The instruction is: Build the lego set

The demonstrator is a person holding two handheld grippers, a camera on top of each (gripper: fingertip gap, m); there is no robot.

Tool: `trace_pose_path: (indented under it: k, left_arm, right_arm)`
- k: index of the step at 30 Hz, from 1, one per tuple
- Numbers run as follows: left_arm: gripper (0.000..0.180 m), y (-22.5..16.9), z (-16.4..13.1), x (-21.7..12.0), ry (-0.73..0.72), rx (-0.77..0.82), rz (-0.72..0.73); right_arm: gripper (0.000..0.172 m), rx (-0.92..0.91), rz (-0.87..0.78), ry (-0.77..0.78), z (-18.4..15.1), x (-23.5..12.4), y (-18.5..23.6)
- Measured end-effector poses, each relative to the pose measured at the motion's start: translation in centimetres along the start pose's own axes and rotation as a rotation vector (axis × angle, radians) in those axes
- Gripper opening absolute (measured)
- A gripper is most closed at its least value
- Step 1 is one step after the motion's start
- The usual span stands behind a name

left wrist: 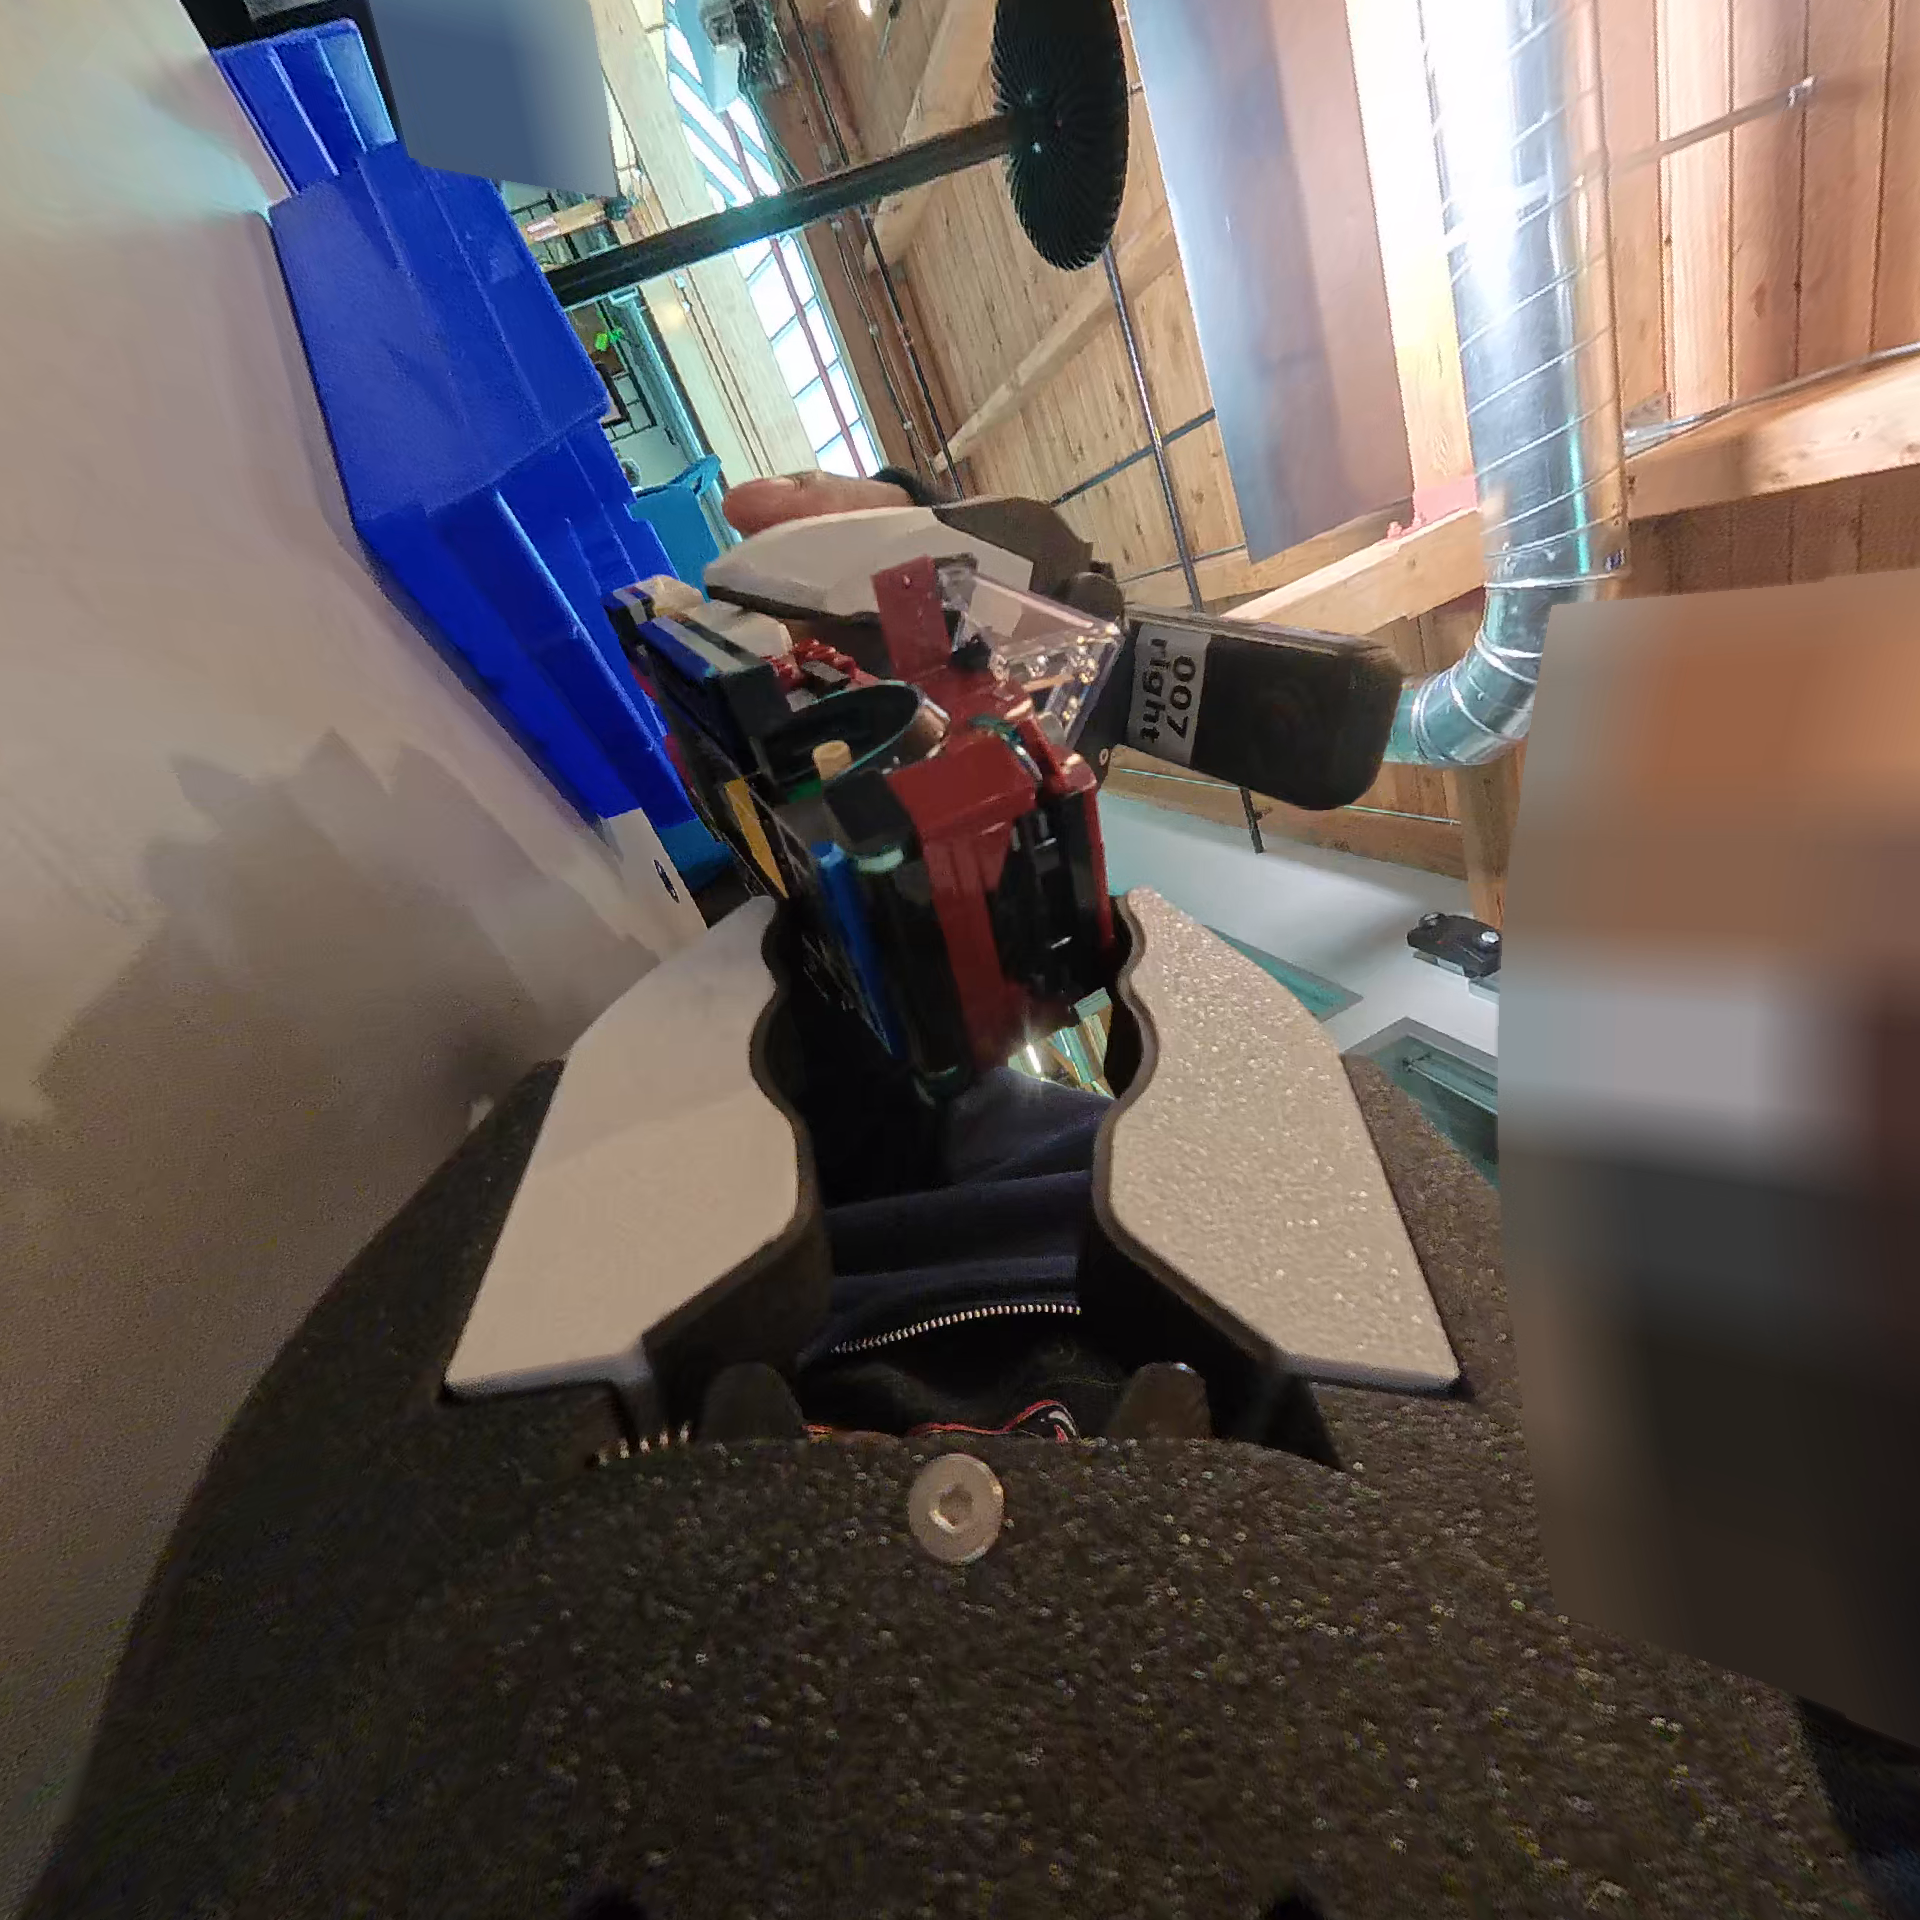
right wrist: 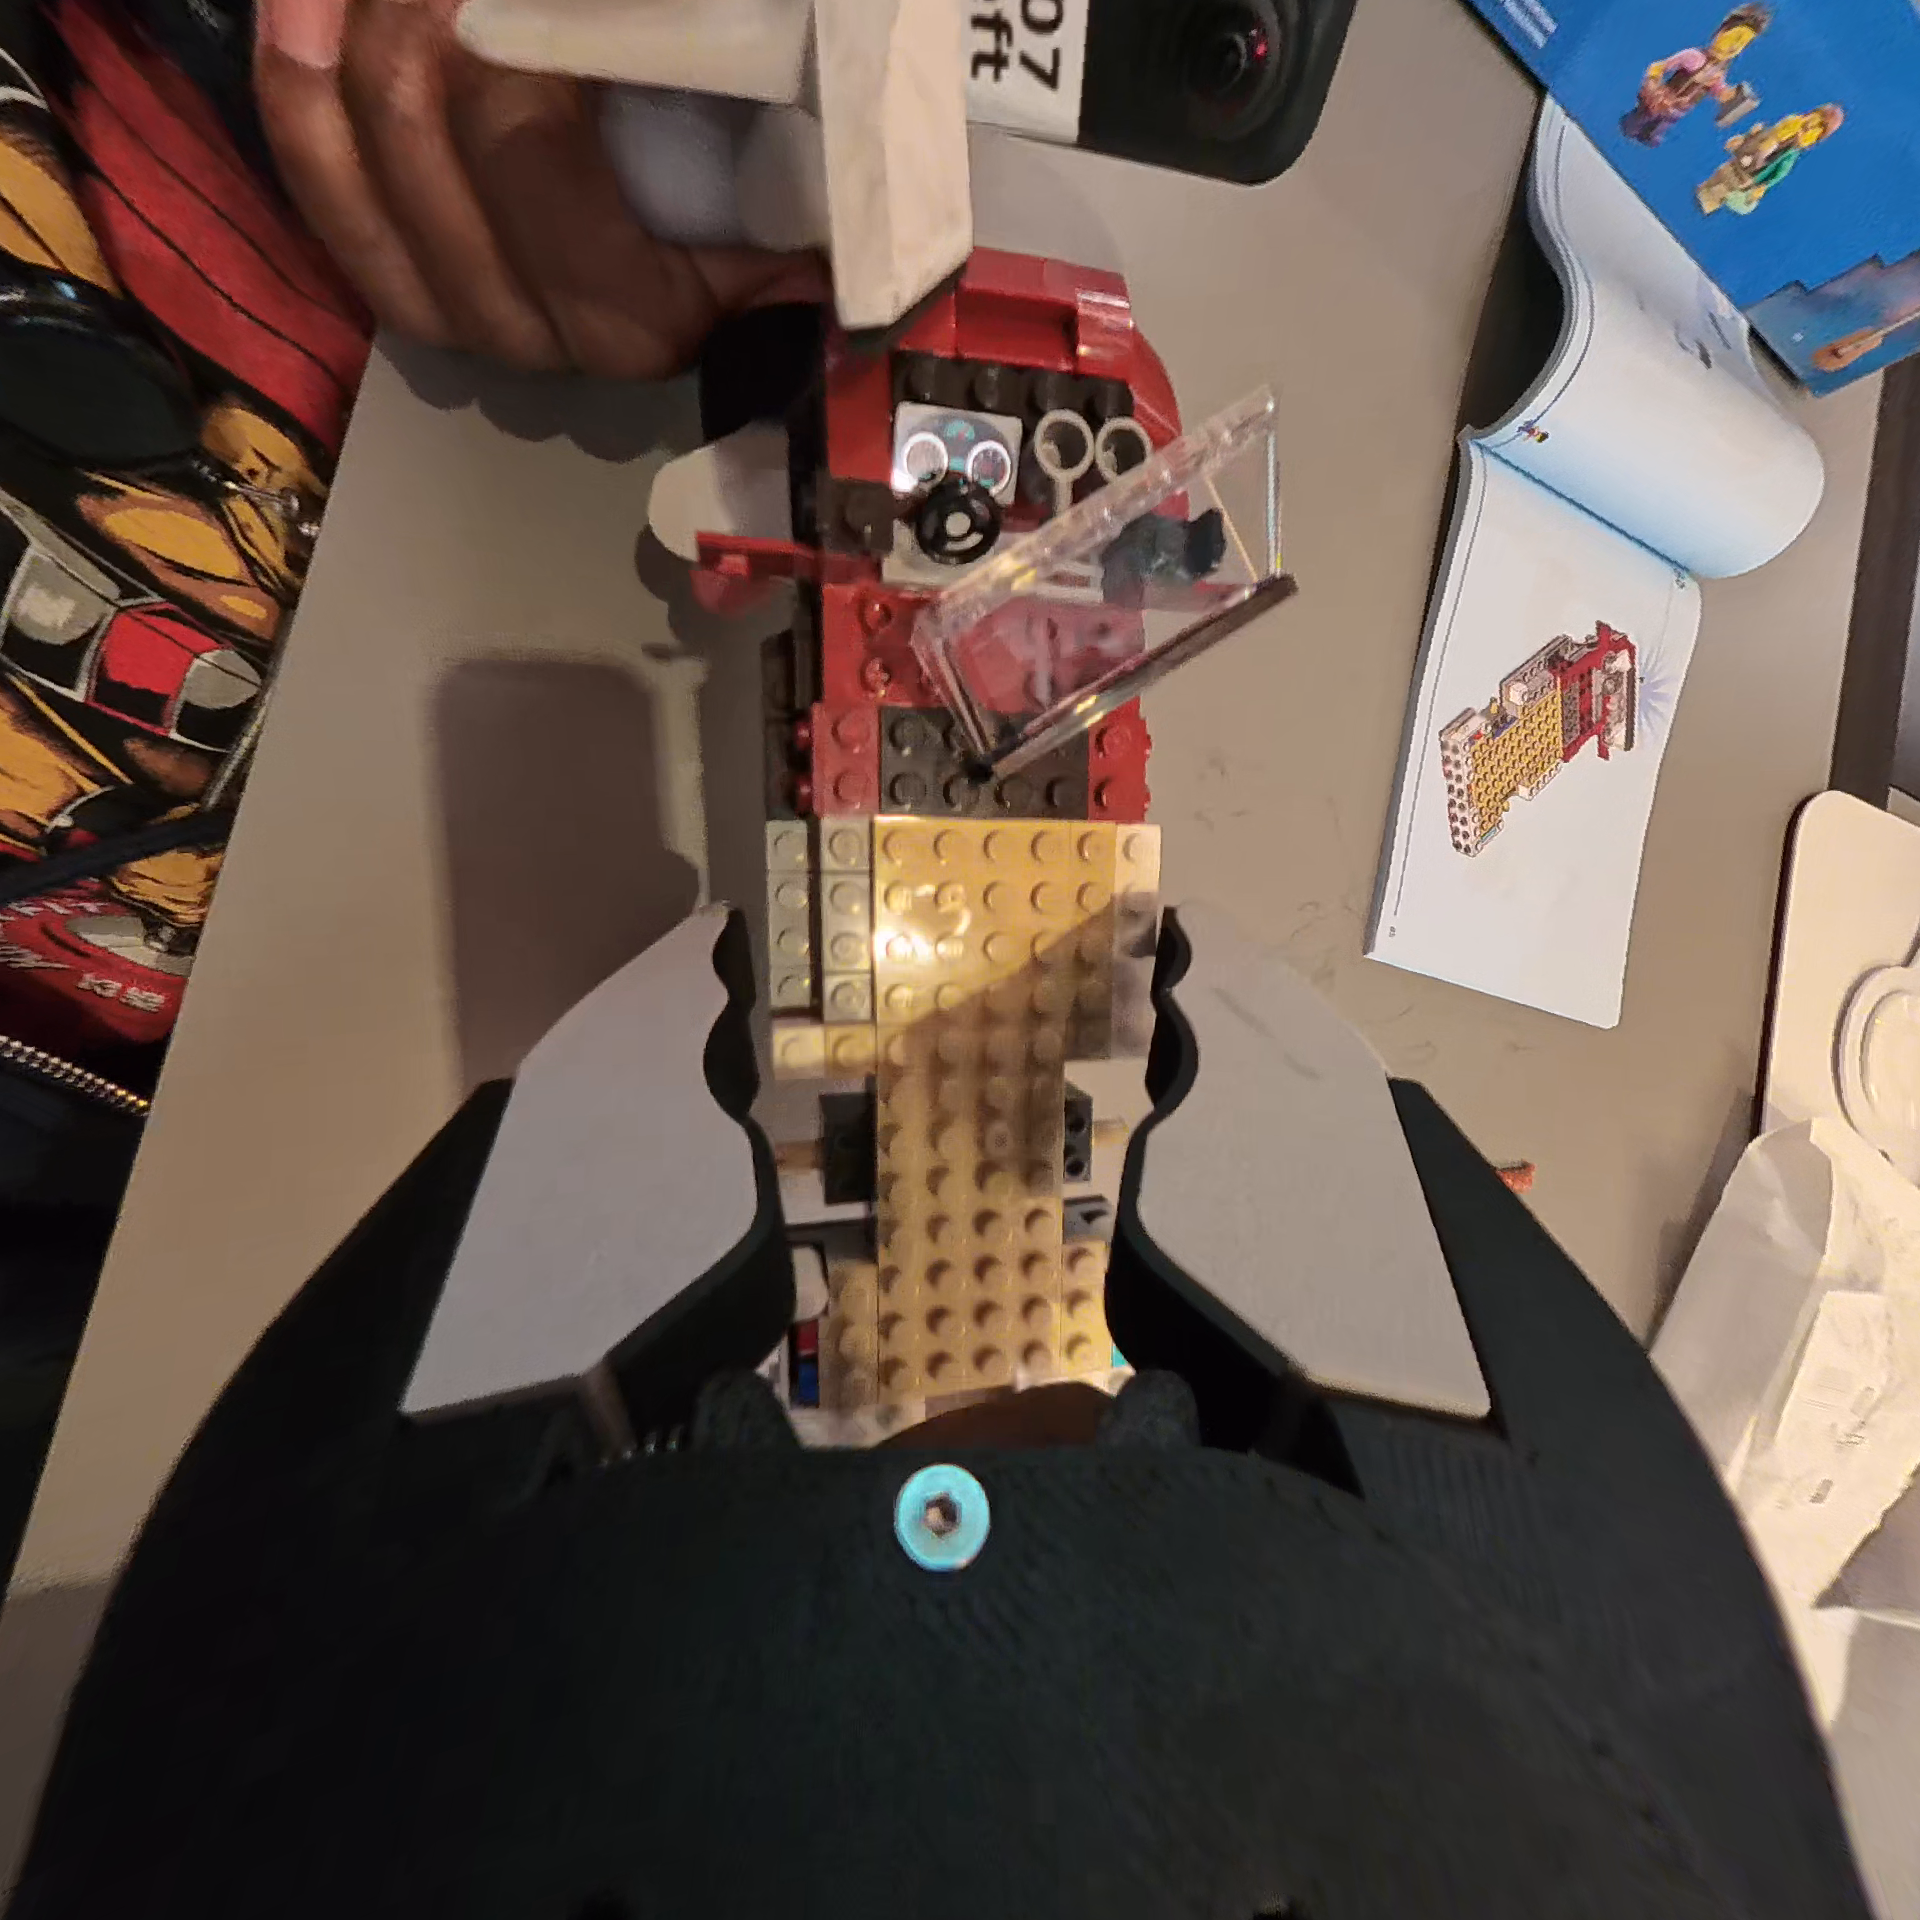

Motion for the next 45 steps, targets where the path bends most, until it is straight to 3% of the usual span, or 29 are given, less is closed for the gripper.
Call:
trace_pose_path:
  k: [15,21,28,33,45]
  left_arm:
    - [0.056,0.2,1.5,-1.1,-0.056,0.073,-0.001]
    - [0.056,0.0,2.7,-1.8,-0.062,0.197,0.070]
    - [0.056,0.0,2.5,-1.9,-0.083,0.141,0.030]
    - [0.056,-0.1,2.4,-1.8,-0.076,0.157,0.037]
    - [0.056,-0.3,2.1,-1.8,-0.076,0.186,0.031]
  right_arm:
    - [0.073,0.076,-0.077,-0.124,-1.4,-3.5,-2.0]
    - [0.071,0.027,-0.110,-0.147,-0.3,-3.2,-2.8]
    - [0.059,0.018,-0.129,-0.148,1.4,-1.5,-4.1]
    - [0.041,0.229,-0.042,-0.332,3.6,-0.8,-4.0]
    - [0.031,0.687,0.062,-0.535,5.2,-1.4,-6.5]
Point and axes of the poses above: each gripper's, where its closed fingertips meet, x out along the fingers, z out of its top, y = z × x across the jaws, the point moved 5 cm from there along -x, back along the fingers, and after that the axes turned 5 degrees about x, right-handed, at the moved point
